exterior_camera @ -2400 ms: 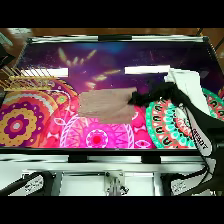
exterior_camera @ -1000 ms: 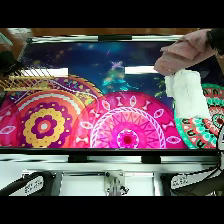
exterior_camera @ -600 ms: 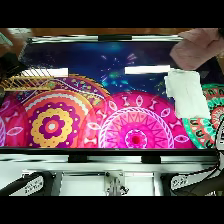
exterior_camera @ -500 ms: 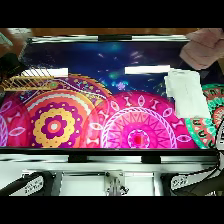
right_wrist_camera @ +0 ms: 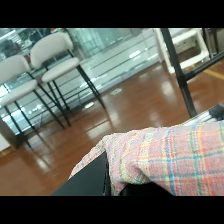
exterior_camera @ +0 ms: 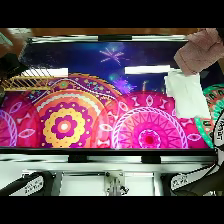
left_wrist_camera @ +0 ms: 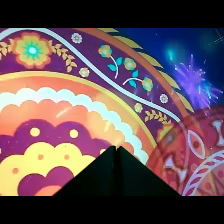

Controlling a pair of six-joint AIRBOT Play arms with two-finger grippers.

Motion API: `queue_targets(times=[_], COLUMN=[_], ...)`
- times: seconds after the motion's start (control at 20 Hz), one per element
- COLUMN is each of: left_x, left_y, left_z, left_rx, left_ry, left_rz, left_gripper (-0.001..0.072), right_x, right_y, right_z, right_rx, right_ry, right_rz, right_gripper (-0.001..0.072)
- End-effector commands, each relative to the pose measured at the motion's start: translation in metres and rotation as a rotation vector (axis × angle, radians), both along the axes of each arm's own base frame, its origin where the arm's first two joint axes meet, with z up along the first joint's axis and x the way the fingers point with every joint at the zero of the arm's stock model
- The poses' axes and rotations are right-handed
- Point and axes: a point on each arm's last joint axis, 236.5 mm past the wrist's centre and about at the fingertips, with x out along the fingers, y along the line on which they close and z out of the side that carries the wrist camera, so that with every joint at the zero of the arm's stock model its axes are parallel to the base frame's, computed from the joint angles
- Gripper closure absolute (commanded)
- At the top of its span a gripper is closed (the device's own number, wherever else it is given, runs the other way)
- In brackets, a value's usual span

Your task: Fold the shirts.

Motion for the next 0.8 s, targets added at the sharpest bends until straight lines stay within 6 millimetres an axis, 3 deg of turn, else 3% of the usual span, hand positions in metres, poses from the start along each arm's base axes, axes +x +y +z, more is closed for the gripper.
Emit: queue_targets(times=[0.0, 0.25, 0.35, 0.55, 0.65, 0.75], left_x=[0.0, 0.001, 0.002, 0.002, 0.001, 0.001], left_y=[0.0, 0.0, 0.0, 0.0, 0.0, 0.0], left_z=[-0.001, -0.001, -0.004, -0.014, -0.017, -0.017], left_rx=[0.0, -0.001, -0.002, -0.007, -0.008, -0.008], left_ry=[0.001, 0.003, 0.009, 0.033, 0.04, 0.04], left_rz=[0.0, 0.001, 0.001, 0.001, 0.0, 0.0], left_gripper=[0.0682, 0.0682, 0.0682, 0.0682, 0.0682, 0.0682], right_x=[-0.001, -0.001, 0.007, 0.024, 0.008, -0.027], right_y=[-0.011, -0.009, 0.006, 0.062, 0.082, 0.083], right_z=[0.001, 0.017, 0.005, -0.071, -0.107, -0.14], right_rx=[-0.036, -0.067, -0.114, -0.089, -0.173, -0.245], right_ry=[-0.015, -0.052, -0.003, 0.234, 0.429, 0.67], right_rz=[-0.045, -0.064, -0.022, 0.212, 0.337, 0.395], right_gripper=[0.0668, 0.0668, 0.0668, 0.0666, 0.0665, 0.0664])
